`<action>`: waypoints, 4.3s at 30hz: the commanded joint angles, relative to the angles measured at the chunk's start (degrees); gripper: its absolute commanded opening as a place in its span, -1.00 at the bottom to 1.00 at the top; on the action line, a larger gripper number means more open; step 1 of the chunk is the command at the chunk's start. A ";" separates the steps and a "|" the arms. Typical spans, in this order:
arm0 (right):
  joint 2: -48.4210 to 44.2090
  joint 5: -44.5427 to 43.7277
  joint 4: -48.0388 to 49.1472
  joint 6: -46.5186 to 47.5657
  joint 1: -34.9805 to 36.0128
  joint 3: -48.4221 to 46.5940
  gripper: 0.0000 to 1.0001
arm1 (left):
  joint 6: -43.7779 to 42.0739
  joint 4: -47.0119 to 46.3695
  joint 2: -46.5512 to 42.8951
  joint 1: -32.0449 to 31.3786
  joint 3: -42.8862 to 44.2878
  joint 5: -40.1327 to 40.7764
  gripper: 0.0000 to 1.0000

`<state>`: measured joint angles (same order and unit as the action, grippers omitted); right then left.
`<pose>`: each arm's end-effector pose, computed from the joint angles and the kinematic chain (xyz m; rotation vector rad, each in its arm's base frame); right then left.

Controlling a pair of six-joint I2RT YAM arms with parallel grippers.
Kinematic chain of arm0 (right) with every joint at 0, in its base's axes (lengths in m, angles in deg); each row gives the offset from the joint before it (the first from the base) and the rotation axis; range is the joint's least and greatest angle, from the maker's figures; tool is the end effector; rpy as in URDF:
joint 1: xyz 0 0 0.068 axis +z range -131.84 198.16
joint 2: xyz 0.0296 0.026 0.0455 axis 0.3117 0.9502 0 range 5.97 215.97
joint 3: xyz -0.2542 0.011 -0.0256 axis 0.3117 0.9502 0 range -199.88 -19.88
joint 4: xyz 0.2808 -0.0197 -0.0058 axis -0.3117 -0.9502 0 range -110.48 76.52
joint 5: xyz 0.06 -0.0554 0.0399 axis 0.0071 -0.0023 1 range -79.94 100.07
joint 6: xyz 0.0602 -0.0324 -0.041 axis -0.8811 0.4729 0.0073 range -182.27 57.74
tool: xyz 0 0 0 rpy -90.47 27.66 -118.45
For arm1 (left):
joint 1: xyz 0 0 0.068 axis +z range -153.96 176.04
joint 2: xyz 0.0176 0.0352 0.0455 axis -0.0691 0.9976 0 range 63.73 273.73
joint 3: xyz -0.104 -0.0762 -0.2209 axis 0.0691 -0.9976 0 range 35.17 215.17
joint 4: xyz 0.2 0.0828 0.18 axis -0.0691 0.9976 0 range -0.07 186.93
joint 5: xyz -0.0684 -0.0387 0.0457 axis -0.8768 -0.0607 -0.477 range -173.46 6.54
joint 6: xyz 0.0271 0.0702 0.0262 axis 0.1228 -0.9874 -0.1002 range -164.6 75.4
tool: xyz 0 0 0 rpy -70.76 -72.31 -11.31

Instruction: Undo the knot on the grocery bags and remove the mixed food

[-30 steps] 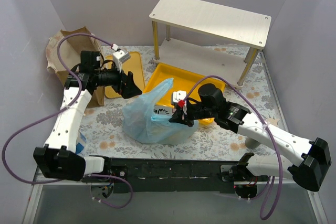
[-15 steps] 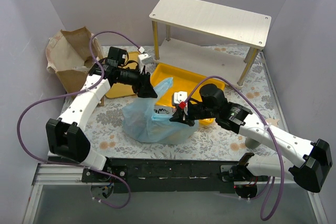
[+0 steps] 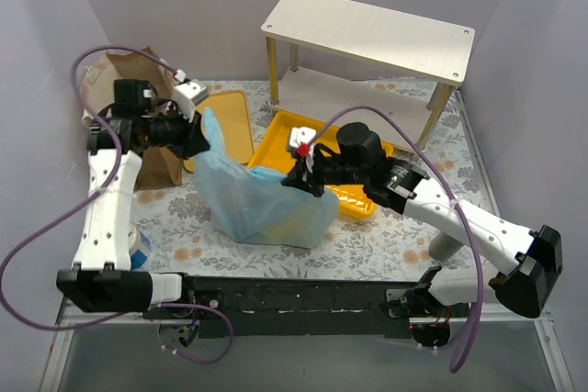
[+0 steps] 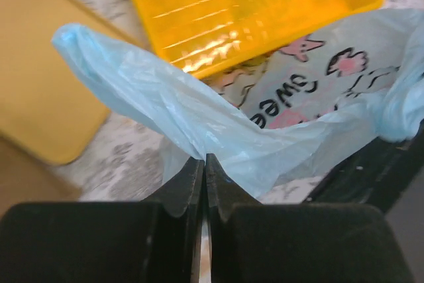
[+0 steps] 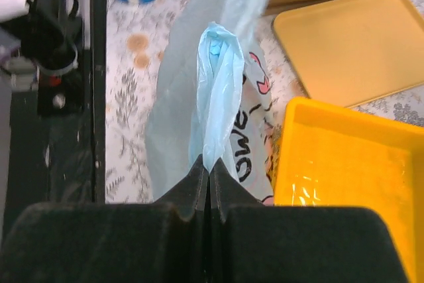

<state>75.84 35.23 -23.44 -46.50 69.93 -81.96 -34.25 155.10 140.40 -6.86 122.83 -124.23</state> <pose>0.1856 0.2827 0.3266 -1.3220 1.4167 0.8373 0.2843 -0.0593 0.3607 0.1334 2.4448 -0.9878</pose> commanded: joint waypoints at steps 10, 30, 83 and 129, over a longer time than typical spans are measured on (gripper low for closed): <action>22.60 -12.60 5.56 -20.68 -4.13 -35.39 -0.97 | -3.49 2.33 -15.84 2.54 13.75 19.60 -1.00; 9.85 -10.04 6.00 -18.43 -9.40 -12.79 0.39 | 1.85 5.16 -30.13 2.54 3.69 8.08 0.72; -10.19 -2.49 -3.76 51.29 19.95 13.30 -0.97 | 1.60 0.14 -12.05 -20.22 -14.45 9.04 0.96; -15.55 -2.41 -13.50 50.49 19.77 22.88 -0.97 | -14.66 -19.64 -18.57 -22.51 -28.86 42.63 -0.68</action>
<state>60.73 30.67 -33.01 1.61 89.53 -59.74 -49.61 140.30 122.45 -31.21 91.29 -83.97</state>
